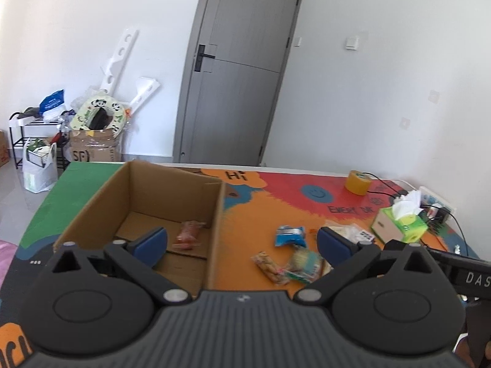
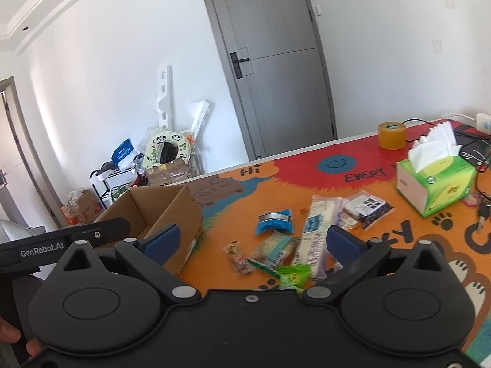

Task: Organize snacks
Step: 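Withdraw both grippers from the box toward the snack pile, then grasp the green packet with the left gripper while the right grasps the clear pastry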

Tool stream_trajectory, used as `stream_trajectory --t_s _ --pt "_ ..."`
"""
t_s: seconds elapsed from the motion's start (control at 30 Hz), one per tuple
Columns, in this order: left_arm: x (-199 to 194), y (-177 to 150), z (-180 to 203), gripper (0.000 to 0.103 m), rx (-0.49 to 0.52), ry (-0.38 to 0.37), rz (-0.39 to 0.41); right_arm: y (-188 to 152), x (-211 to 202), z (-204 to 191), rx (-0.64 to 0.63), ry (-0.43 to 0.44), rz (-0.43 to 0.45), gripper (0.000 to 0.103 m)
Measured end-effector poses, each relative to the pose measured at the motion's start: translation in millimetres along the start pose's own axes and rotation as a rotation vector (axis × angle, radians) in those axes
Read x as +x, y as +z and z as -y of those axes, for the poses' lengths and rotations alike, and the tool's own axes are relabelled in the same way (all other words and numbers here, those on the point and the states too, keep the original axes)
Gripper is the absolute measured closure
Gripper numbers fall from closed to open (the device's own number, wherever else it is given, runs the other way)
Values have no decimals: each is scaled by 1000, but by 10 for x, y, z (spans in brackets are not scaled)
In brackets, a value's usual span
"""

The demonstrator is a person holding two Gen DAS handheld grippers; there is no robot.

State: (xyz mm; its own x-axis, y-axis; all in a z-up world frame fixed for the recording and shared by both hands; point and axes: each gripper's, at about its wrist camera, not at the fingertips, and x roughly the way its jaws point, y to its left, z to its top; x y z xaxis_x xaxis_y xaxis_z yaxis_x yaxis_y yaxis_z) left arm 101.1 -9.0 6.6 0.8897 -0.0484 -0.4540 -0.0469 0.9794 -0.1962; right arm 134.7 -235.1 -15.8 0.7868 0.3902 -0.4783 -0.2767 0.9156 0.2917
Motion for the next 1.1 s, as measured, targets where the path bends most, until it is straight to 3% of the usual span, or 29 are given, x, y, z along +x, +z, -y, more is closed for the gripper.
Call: stream_trajectory --t_s 0.37,0.63,0.87,0.97,1.1 --pt "49 -13 304 0 16 -85 0 -40 -173 412 61 -71 19 1" --pt "229 -160 489 3 27 -126 -44 -105 -182 654 100 -118 0 12" --pt "448 -291 620 14 34 -137 -105 -218 -92 830 135 -130 -32 15" --pt "573 -358 680 21 38 -128 -149 -253 -42 879 136 -145 -50 23" --pt "718 -446 749 28 48 -136 -189 -308 31 944 142 -144 -75 25"
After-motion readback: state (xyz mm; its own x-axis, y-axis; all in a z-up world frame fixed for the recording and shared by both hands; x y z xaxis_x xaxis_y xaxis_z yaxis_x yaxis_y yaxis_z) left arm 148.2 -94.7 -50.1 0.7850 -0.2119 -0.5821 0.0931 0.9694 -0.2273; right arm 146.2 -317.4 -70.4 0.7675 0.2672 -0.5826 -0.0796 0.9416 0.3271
